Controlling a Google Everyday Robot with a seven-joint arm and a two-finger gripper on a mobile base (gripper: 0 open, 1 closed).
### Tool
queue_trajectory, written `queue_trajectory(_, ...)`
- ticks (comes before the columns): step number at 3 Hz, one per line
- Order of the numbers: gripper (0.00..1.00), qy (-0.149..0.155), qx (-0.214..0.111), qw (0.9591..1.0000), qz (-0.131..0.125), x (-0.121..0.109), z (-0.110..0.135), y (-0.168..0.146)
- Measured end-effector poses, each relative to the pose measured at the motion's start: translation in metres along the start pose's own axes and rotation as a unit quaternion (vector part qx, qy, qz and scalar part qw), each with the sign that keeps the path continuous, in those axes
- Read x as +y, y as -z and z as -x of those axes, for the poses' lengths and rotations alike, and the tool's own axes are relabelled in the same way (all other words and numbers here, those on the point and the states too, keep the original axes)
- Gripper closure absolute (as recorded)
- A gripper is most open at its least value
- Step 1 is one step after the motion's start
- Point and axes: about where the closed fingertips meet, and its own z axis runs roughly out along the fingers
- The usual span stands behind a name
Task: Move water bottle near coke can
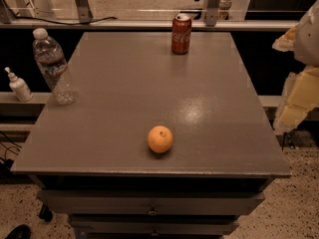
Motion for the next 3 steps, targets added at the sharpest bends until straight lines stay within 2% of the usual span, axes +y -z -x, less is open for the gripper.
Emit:
queue_trajectory(1, 0.00, 0.000, 0.000, 1.0000, 0.000, 0.000, 0.000, 0.000)
queue_trajectory(2, 0.00, -0.010, -0.037, 0.9993, 0.002, -0.002, 0.016, -0.011)
queue_trajectory(3, 0.00, -0.029, -0.103, 0.9942, 0.013, -0.008, 0.047, -0.031)
